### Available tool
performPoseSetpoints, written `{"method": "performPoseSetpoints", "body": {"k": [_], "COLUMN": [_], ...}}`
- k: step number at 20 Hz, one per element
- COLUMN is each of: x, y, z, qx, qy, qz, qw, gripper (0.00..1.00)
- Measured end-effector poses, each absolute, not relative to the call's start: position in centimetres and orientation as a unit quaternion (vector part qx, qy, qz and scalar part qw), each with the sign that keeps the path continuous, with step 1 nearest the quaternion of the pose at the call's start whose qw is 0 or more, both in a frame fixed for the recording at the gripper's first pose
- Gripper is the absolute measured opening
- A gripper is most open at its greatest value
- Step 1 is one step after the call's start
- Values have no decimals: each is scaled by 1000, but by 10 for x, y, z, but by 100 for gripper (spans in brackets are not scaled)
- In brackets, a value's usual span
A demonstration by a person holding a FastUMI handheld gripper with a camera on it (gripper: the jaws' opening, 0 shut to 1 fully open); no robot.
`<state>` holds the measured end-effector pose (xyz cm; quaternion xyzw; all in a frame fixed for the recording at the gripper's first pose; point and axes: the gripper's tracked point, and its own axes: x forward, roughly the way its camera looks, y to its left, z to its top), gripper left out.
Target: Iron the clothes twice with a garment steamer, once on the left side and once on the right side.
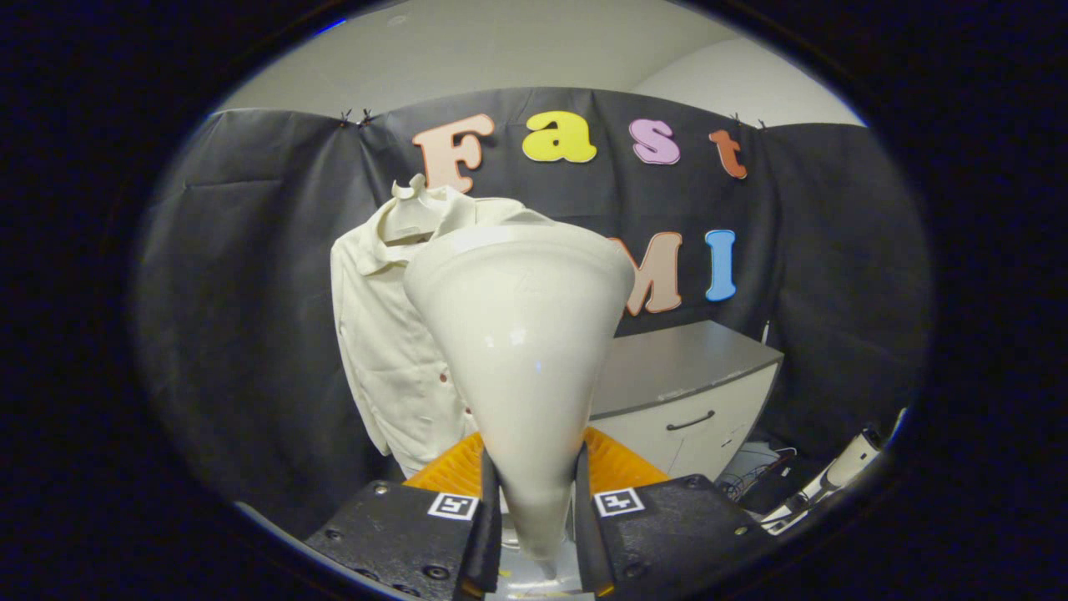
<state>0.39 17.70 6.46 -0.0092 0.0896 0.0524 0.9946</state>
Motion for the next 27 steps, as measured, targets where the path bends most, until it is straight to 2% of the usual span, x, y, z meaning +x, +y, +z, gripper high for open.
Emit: {"method": "performPoseSetpoints", "body": {"k": [7,15,27], "x": [-3,9,26], "y": [151,150,178], "z": [34,34,36], "qx": [2,9,-11], "qy": [103,96,90], "qz": [55,21,40], "qw": [993,995,995], "gripper": [36,36,36]}}
